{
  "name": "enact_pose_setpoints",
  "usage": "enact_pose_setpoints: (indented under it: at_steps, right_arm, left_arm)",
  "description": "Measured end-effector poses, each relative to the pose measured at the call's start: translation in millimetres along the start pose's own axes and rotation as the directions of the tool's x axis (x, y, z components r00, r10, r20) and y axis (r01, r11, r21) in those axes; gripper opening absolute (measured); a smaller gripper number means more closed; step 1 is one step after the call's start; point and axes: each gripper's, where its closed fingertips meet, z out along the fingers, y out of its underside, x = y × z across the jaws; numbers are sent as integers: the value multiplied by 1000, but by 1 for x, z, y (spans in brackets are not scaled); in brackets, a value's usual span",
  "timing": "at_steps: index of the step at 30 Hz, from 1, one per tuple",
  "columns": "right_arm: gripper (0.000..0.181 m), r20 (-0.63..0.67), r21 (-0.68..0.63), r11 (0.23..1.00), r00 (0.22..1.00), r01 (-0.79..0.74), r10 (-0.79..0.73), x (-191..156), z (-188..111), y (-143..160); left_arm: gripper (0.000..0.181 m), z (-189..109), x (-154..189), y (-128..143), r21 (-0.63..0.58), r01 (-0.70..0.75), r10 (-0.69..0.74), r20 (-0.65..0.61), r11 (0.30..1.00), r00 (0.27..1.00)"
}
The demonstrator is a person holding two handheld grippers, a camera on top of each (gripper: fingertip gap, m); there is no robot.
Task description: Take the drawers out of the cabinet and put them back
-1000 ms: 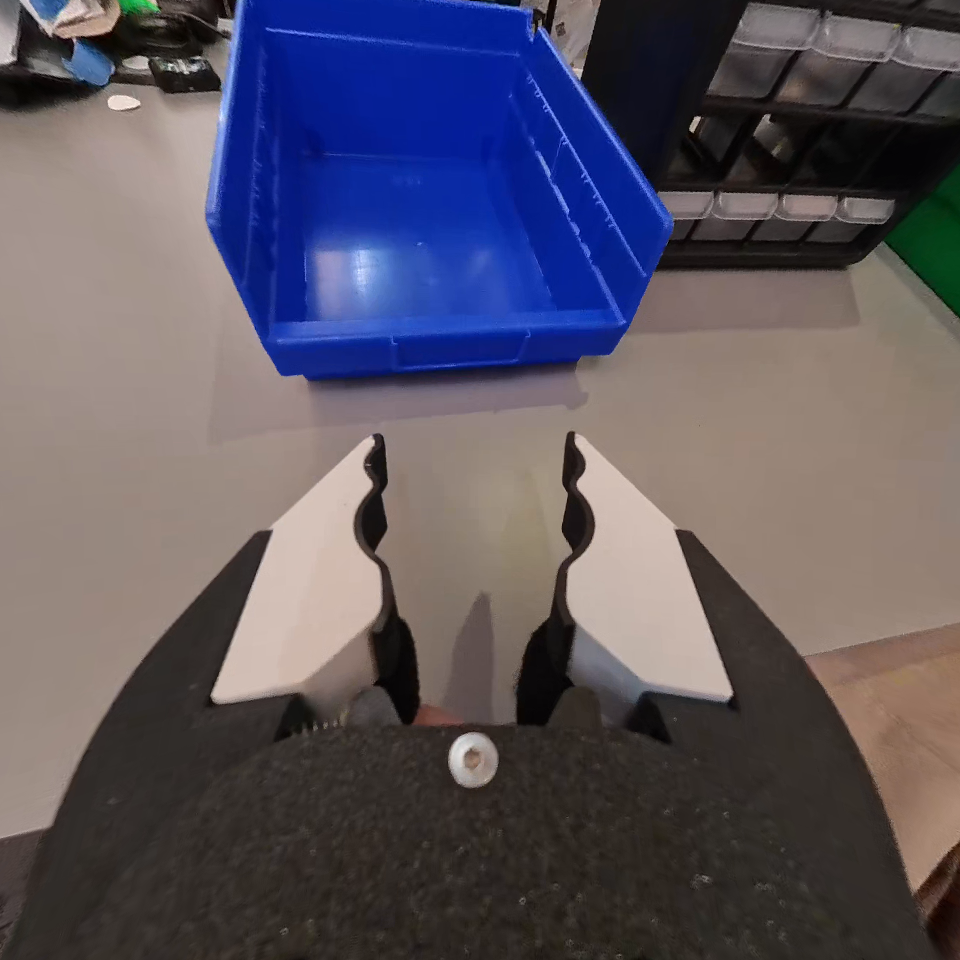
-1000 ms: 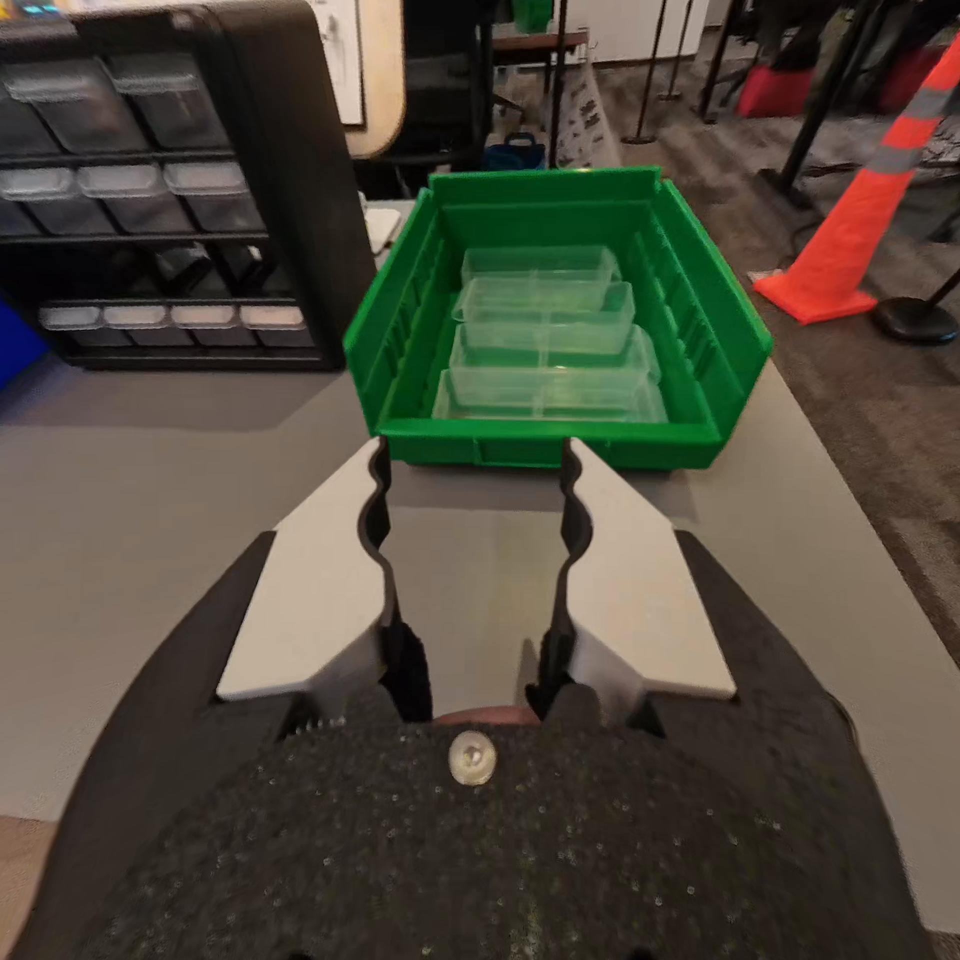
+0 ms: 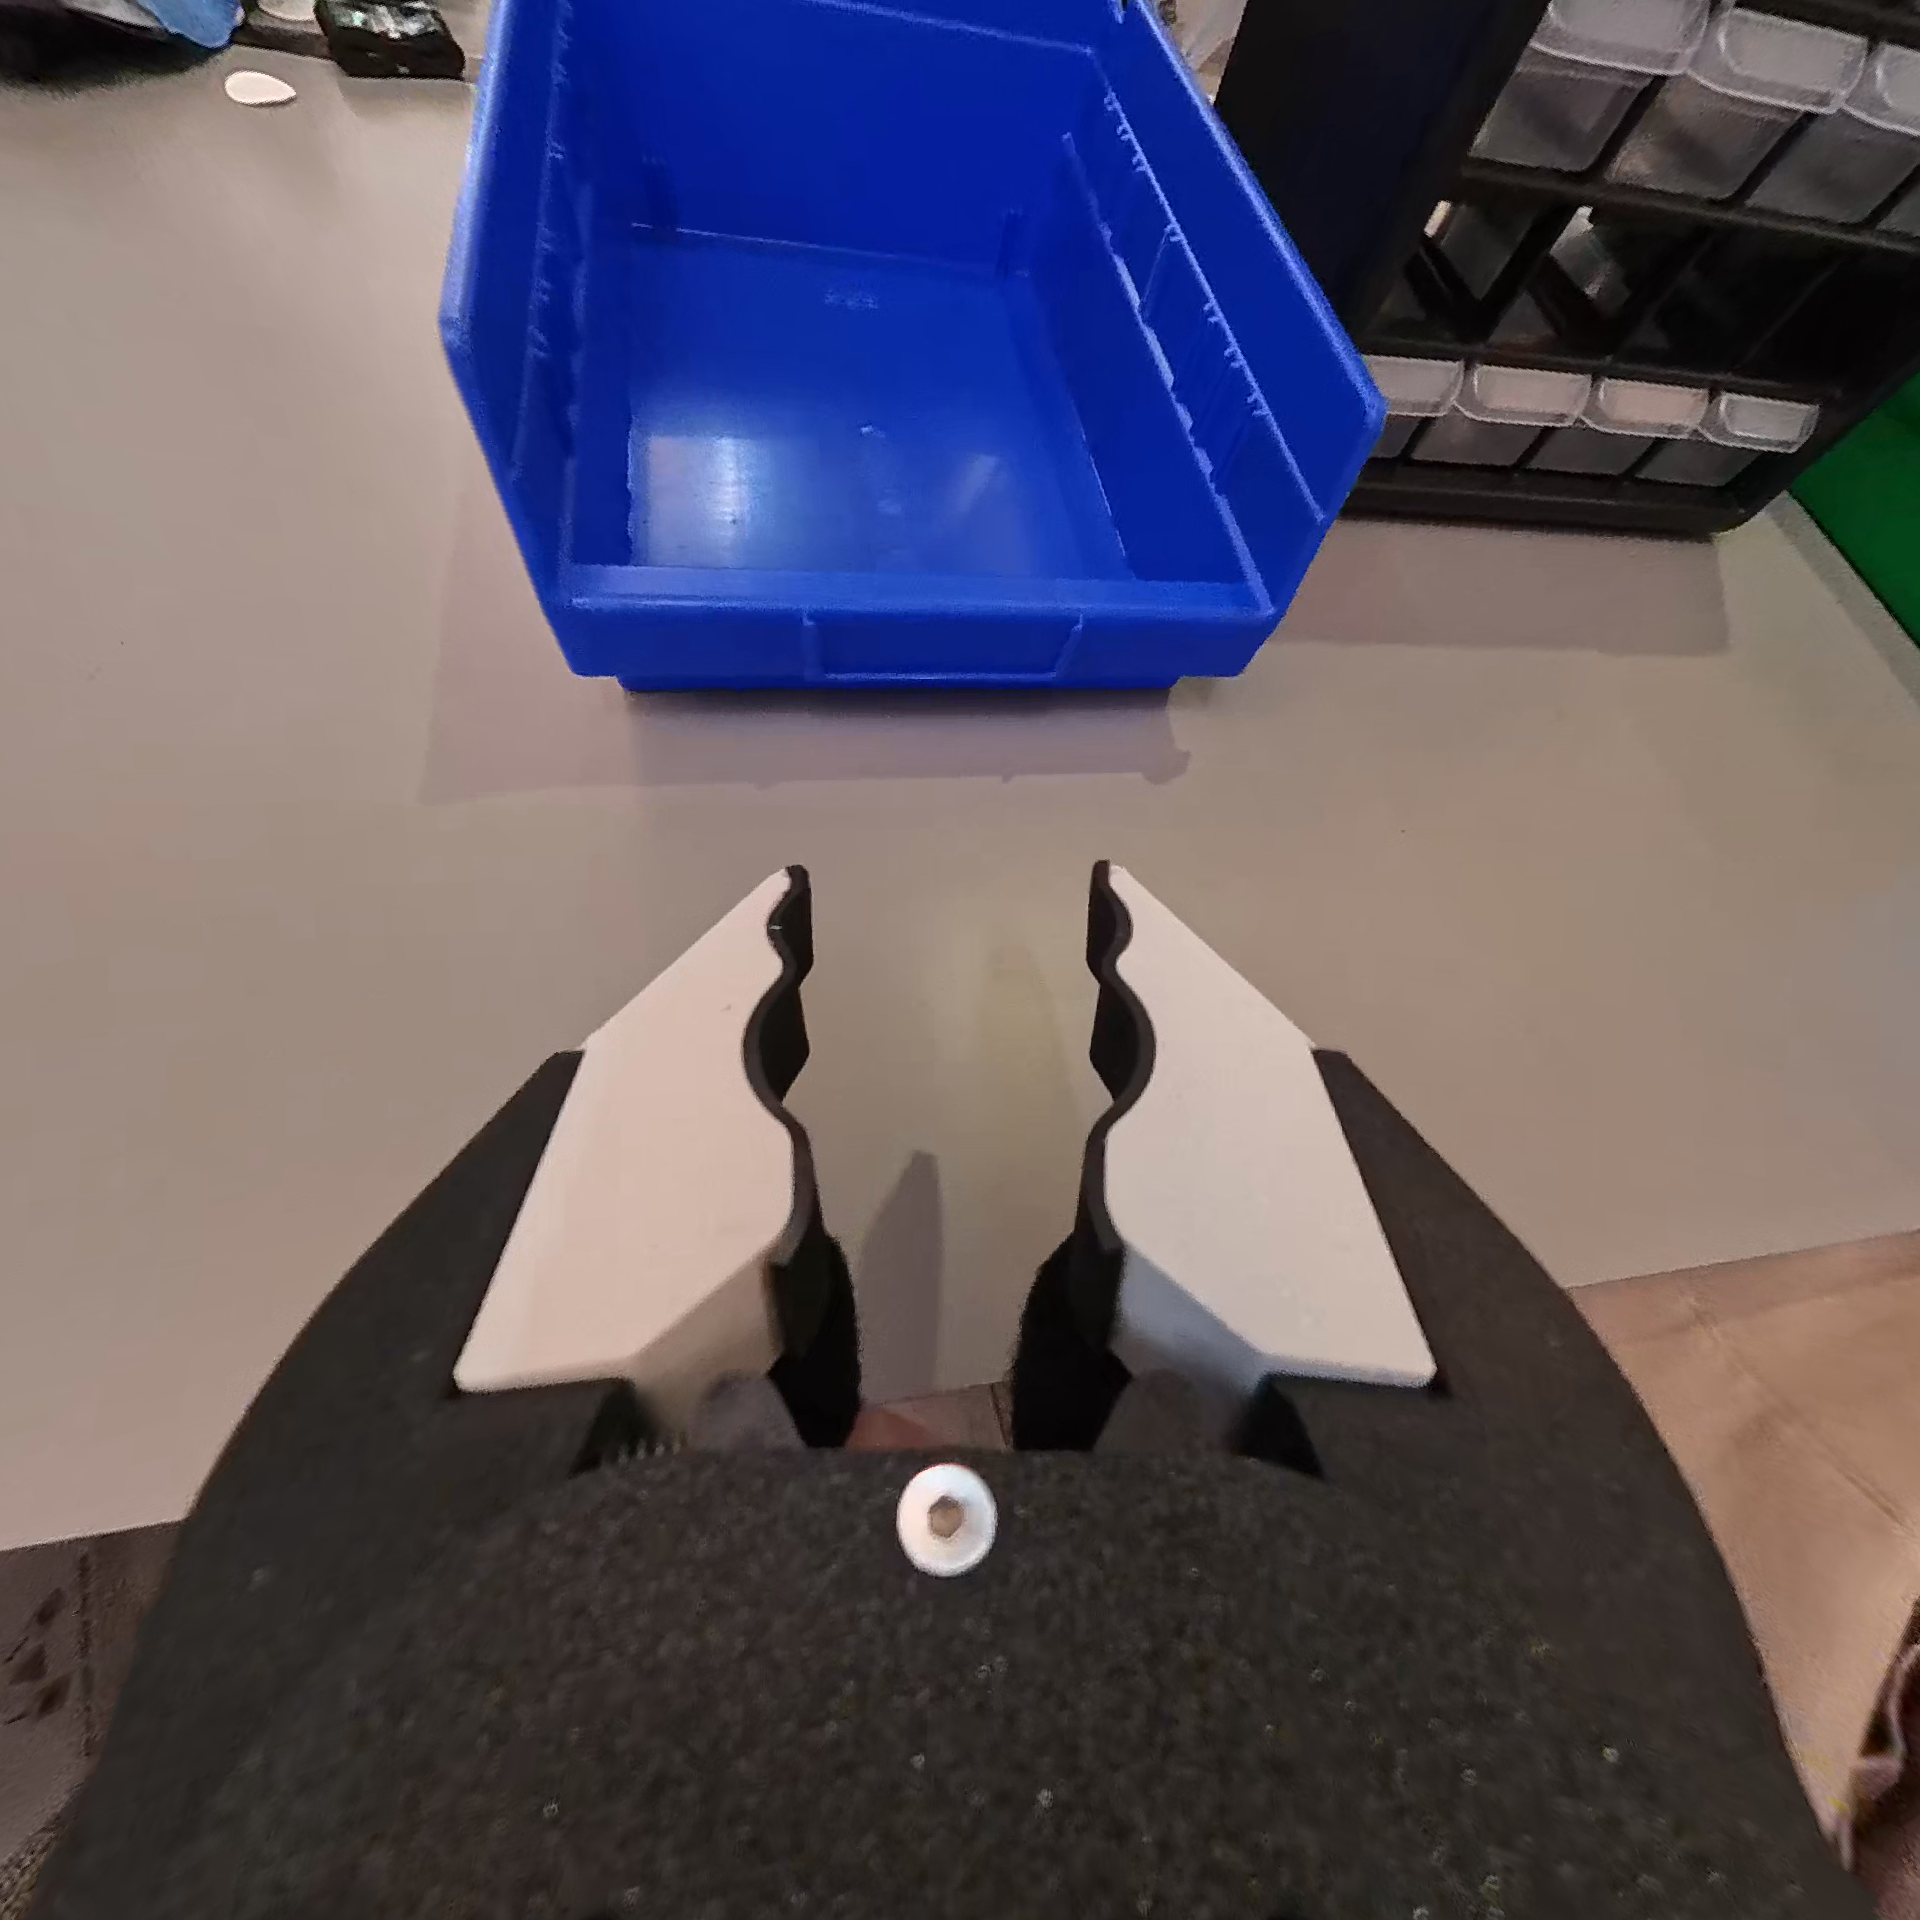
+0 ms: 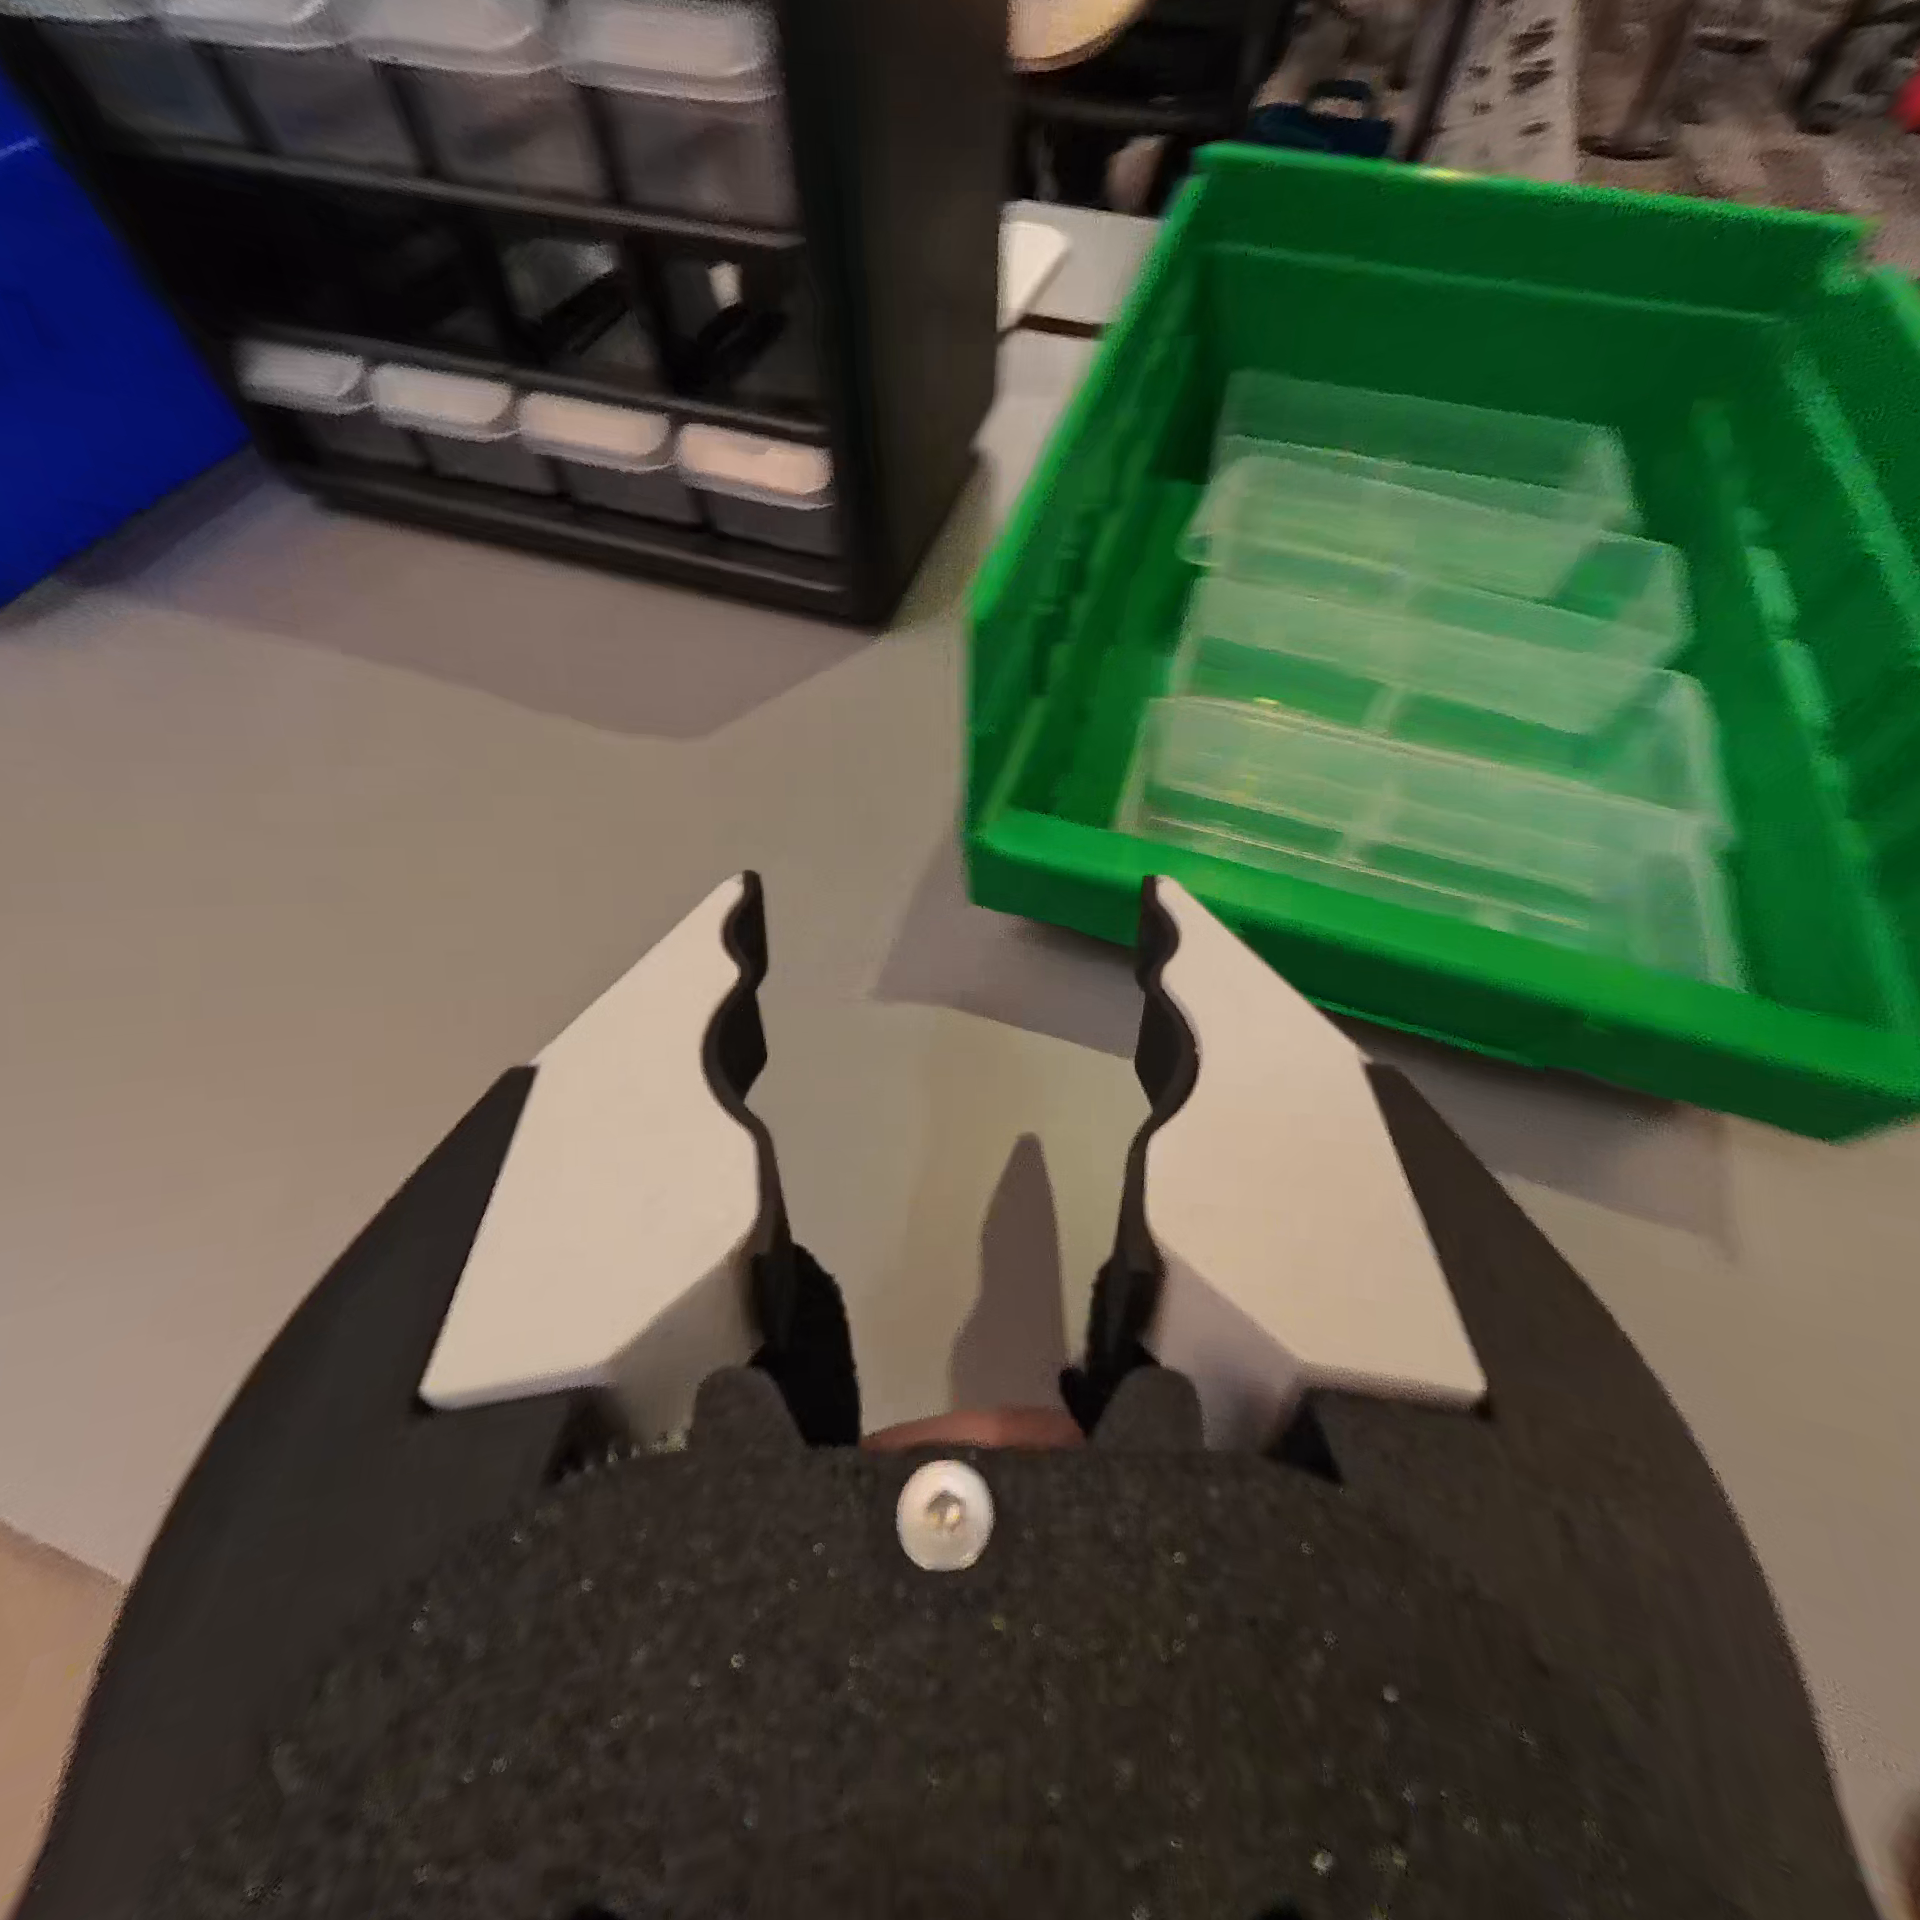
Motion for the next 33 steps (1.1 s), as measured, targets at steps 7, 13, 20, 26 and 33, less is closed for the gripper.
enact_pose_setpoints:
  at_steps: [7, 13, 20, 26, 33]
  right_arm:
    - [82, -123, 50, 990, 984, 136, -129, -32, 44, -26]
    - [75, -110, -9, 995, 989, 101, -101, -37, 64, -18]
    - [52, 168, 9, 999, 984, 53, -54, -96, 41, -12]
    - [45, -38, 95, 979, 983, 180, -178, -93, -16, -22]
    - [66, -171, 82, 988, 975, -129, 142, 18, -59, 1]
  left_arm:
    - [52, -3, 8, 6, -10, -41, 41, -1, 999, 999]
    - [52, -4, 18, 6, -8, -49, 49, -20, 999, 999]
    - [52, 11, 50, 2, -9, -144, 143, -75, 990, 987]
    - [54, 33, 145, -7, 52, -277, 282, -239, 959, 929]
    - [68, 100, 324, -18, 96, -408, 408, -423, 908, 809]
